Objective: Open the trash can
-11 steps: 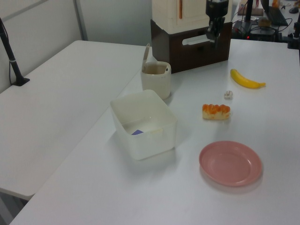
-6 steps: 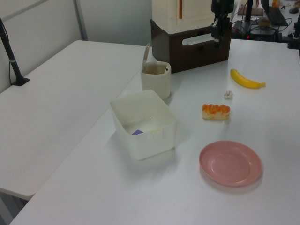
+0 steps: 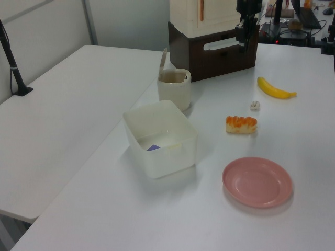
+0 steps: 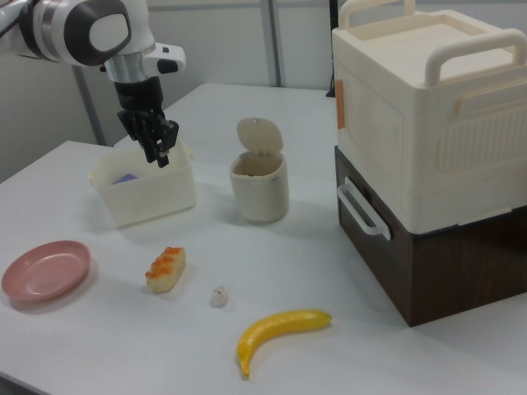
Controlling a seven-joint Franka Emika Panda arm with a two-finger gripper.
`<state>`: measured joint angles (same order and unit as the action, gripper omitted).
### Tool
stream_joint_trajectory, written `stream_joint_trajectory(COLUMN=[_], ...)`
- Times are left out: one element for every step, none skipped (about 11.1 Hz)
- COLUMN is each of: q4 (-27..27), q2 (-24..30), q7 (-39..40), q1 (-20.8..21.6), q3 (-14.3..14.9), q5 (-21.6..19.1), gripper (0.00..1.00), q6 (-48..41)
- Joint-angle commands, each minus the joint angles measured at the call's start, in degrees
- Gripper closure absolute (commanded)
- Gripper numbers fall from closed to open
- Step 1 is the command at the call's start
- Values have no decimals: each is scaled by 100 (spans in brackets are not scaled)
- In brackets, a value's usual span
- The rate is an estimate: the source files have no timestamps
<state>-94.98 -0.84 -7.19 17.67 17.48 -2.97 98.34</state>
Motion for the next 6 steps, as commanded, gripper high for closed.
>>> stream_joint_trajectory(q4=[-117, -47, -29, -3, 6, -20], q2=[181, 181, 181, 198, 216, 286], q7=[60, 42, 24, 16, 7, 7], q1=[245, 263, 255, 263, 263, 263], q3=[160, 160, 177, 186, 203, 230], q5=[365, 498, 516, 691, 710, 684], gripper=[0, 0, 0, 0, 0, 0], q6=[-157, -192, -253, -254, -271, -280])
